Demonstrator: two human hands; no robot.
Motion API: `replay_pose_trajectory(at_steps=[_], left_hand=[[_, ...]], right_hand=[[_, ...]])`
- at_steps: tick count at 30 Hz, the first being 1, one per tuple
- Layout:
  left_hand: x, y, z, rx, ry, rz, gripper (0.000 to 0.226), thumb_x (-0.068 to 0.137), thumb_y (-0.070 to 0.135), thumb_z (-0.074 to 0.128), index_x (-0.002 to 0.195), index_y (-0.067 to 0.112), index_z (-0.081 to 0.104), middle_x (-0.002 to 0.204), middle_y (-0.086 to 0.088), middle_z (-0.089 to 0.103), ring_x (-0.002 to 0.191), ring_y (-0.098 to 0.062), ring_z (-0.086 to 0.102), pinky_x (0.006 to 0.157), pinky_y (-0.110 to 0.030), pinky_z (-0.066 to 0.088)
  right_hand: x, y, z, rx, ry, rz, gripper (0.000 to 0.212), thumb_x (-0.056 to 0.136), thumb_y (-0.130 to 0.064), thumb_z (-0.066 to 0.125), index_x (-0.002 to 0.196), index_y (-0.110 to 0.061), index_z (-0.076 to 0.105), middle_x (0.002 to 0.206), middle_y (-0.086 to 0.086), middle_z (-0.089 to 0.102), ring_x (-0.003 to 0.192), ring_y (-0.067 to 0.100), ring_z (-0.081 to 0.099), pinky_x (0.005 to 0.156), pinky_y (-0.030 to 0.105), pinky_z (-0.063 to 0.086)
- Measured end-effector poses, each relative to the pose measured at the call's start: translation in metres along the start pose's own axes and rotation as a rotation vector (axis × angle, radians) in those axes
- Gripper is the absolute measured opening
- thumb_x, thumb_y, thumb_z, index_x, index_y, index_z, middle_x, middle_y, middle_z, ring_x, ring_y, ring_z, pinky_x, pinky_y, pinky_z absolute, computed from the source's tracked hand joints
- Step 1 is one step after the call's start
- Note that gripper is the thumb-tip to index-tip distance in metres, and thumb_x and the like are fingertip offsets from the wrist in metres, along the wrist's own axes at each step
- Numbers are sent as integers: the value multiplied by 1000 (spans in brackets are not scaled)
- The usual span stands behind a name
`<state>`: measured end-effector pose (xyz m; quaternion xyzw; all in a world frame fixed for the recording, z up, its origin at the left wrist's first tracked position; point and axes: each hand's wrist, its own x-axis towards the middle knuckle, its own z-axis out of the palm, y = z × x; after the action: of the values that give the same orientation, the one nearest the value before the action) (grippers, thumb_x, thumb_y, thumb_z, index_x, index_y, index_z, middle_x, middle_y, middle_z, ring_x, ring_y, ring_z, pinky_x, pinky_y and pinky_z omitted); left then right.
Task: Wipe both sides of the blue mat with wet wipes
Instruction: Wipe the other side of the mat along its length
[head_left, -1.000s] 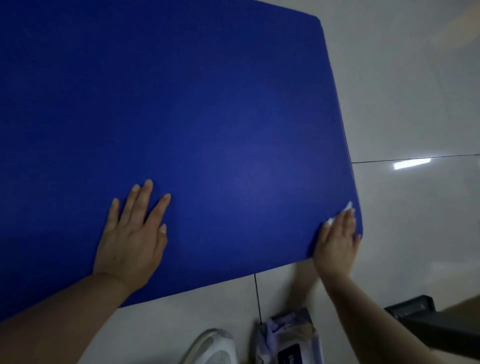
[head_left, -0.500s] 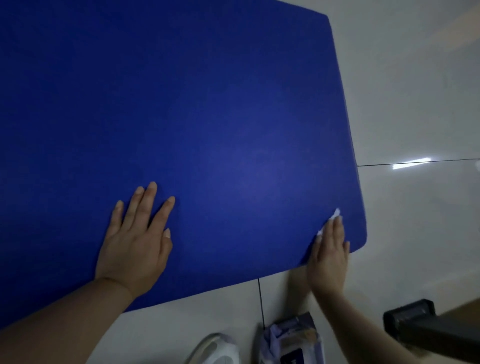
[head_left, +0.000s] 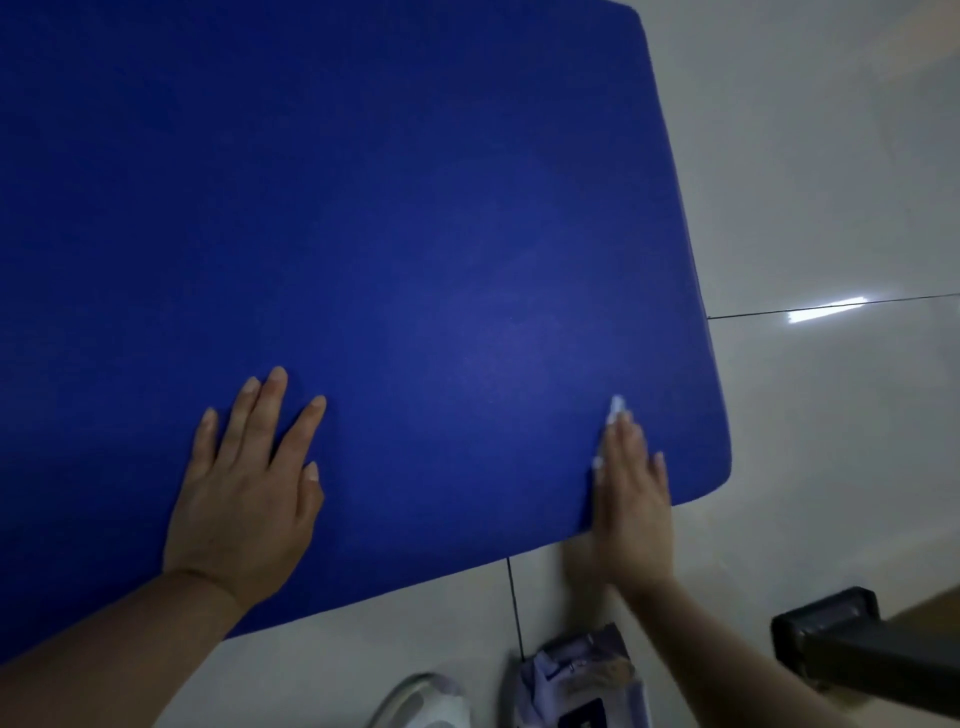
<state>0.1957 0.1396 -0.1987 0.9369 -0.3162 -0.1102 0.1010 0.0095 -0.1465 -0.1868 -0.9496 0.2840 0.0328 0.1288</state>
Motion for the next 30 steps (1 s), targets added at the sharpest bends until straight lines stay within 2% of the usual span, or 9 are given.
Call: replay_pose_trajectory(at_steps=[4,6,12,14,19,21,25,27,30], left_hand=[[0,1,1,3,4,-6,57,93,30,25,142,5,41,155,-21,25,142,-37,23,113,-53,13],[0,1,0,-2,14,-4,57,93,30,25,142,5,41,154,-21,25,142,-37,23,113,-53,13],[-1,2,2,-4,28,-4,57,93,29,25,142,4,40,154,-22,25,140,-39,25,110,-58,18],[0,2,1,-7,28,-2,56,93,29,25,142,5,39,154,-22,25,141,-39,24,110,-58,18],[-1,1,3,5,19,-6,57,93,30,26,143,6,39,155,-20,23,142,-37,22,111,-57,16],[-1,1,3,3,24,-2,57,93,30,26,143,6,39,155,-21,24,142,-38,23,111,-56,16],[-1,1,3,5,30,2,57,93,29,26,142,5,40,154,-22,25,140,-39,25,110,-57,17],[0,1,2,-3,25,-3,56,93,30,26,142,6,39,154,-22,24,140,-39,25,111,-57,17],[0,2,1,9,24,-9,56,93,30,26,142,6,41,154,-21,25,141,-38,24,111,-54,15]], right_hand=[[50,52,-18,-59,96,447,51,104,-27,19,152,-14,9,159,3,13,146,14,7,119,40,8],[56,28,-16,-17,118,356,52,103,-27,19,152,-13,10,159,2,13,146,11,6,120,37,8],[43,-43,3,-124,-100,-417,50,101,-24,22,150,-13,21,158,-1,16,145,10,10,119,31,10],[60,-16,-5,-127,-58,-314,50,101,-24,21,151,-16,16,158,-3,14,145,9,9,118,33,10],[92,46,-26,-62,86,345,50,103,-20,23,151,-12,14,158,3,14,146,17,13,118,43,14],[88,11,-20,-13,86,177,51,102,-22,23,151,-11,13,158,2,14,146,13,11,119,39,12],[71,-60,8,-42,-85,-430,48,102,-23,26,148,-8,28,156,4,21,145,15,17,118,36,16],[79,-56,6,-85,-69,-438,47,102,-23,26,147,-10,31,156,0,23,144,13,19,118,36,17],[101,-17,-8,-78,11,-91,50,102,-26,18,151,-15,15,158,-5,13,145,8,10,119,34,8]])
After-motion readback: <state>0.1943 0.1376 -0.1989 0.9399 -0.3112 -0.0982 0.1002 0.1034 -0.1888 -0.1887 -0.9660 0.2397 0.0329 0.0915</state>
